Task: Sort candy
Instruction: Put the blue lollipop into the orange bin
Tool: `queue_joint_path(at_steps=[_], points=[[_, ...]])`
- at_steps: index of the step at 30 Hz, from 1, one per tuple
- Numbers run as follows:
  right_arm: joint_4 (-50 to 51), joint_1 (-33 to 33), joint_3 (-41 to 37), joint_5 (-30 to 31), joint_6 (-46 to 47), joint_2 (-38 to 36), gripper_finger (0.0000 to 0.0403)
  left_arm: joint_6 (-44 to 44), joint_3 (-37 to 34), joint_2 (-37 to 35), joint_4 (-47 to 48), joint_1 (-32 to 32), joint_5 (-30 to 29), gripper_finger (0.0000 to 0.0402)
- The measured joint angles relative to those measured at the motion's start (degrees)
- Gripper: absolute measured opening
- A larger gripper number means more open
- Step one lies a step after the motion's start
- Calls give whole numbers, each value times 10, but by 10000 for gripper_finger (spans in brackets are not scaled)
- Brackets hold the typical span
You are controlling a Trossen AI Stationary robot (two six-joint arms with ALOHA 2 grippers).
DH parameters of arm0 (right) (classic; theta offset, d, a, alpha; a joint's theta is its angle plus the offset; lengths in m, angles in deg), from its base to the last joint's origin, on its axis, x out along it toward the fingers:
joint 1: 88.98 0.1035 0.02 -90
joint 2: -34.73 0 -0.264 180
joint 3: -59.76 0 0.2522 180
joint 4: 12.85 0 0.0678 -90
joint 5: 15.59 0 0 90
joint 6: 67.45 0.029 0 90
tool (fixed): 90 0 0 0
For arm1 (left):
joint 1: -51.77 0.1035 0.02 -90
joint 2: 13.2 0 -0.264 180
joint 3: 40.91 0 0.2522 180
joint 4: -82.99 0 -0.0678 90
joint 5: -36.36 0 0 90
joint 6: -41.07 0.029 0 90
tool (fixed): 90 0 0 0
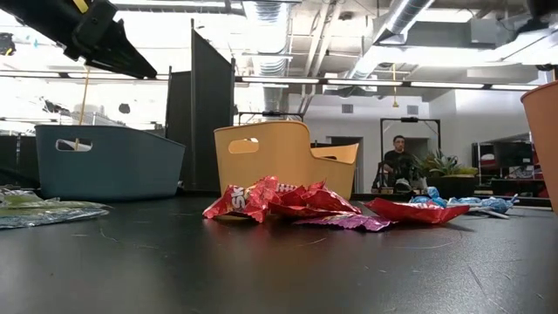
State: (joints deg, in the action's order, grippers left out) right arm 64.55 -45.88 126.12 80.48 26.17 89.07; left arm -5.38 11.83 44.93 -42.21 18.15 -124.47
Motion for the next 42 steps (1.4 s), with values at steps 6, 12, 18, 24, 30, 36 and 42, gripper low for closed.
queue_joint_path(at_steps=[6,12,18,24,30,36,42], points=[[30,66,0,0,107,72,92,1,-15,0,-13,10,0,270],[23,69,0,0,108,99,226,-2,-18,0,-18,22,3,270],[2,10,36,36,-15,94,279,-3,-18,0,-20,22,6,270],[7,-97,101,80,-187,99,281,-3,-18,0,-20,22,8,270],[5,-245,129,111,-368,146,281,-3,-18,0,-20,22,9,270],[-2,-362,148,64,-519,238,281,-3,-18,0,-20,22,9,270],[-1,-421,153,-28,-623,332,255,-3,-18,0,-20,22,9,270]])
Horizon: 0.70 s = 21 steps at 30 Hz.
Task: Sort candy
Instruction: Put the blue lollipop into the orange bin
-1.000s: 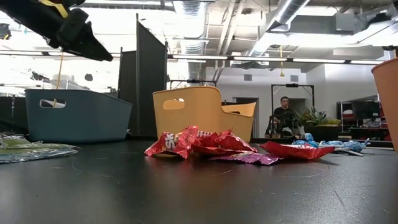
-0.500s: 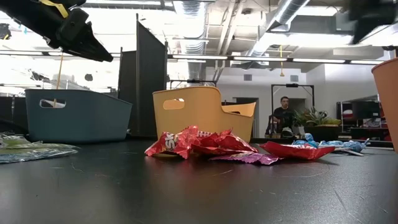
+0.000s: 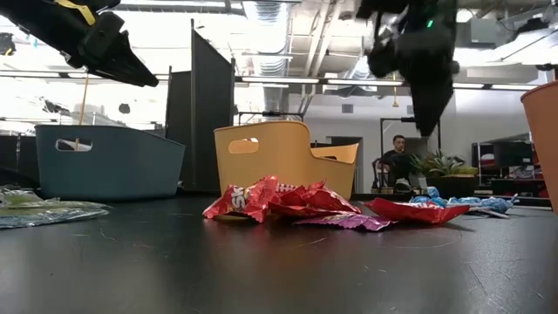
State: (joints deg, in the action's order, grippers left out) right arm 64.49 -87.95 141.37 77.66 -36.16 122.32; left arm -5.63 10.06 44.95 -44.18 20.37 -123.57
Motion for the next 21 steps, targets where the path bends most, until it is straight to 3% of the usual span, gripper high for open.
queue_joint_path(at_steps=[11,21], points=[[6,-32,0,-39,-48,104,164,4,0,0,0,0,0,270],[2,-32,0,-40,-77,158,149,2,0,0,0,0,0,270]])
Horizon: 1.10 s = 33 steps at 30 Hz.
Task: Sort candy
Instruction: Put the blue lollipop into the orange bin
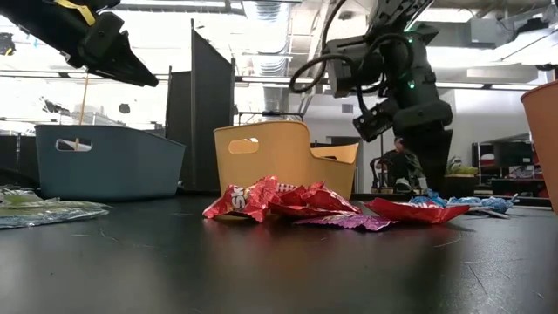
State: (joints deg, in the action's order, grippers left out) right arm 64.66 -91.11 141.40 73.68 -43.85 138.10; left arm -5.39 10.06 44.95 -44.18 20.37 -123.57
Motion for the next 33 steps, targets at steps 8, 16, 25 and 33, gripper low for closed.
queue_joint_path(at_steps=[8,16,25,33], points=[[-28,-3,0,8,1,-3,157,0,0,0,0,0,2,270],[-25,-3,0,22,3,-2,239,0,0,0,0,0,2,270],[-14,-6,-30,23,34,1,255,1,0,0,0,0,2,270],[-51,-1,-33,23,34,1,237,1,0,0,0,0,2,270]])
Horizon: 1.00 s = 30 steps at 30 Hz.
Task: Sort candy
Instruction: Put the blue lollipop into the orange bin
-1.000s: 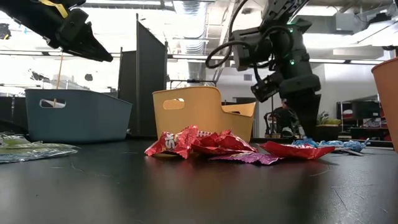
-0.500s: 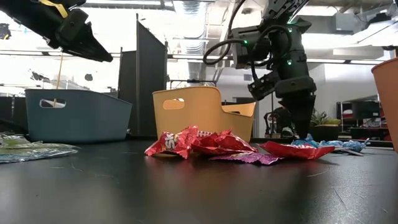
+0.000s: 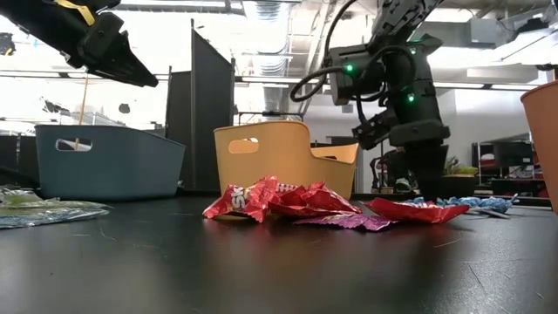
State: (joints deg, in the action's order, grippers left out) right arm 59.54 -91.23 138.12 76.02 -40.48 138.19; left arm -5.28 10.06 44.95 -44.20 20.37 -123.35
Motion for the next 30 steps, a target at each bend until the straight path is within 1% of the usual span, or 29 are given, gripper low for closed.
queue_joint_path(at_steps=[5,10,13,16,21,24,30], points=[[-8,-1,0,0,3,0,213,-1,0,0,0,0,0,270],[-11,0,0,-1,30,0,186,-1,0,0,0,0,0,270],[-11,6,0,-3,30,0,181,-1,0,0,0,0,0,270],[-11,18,0,-2,21,0,190,-1,0,0,0,0,0,270],[-24,36,0,13,-5,0,233,-1,0,0,0,0,0,270],[-30,49,0,34,-22,0,256,-1,0,0,0,0,0,270],[-17,69,-3,50,-40,0,264,-2,0,0,0,0,0,270]])
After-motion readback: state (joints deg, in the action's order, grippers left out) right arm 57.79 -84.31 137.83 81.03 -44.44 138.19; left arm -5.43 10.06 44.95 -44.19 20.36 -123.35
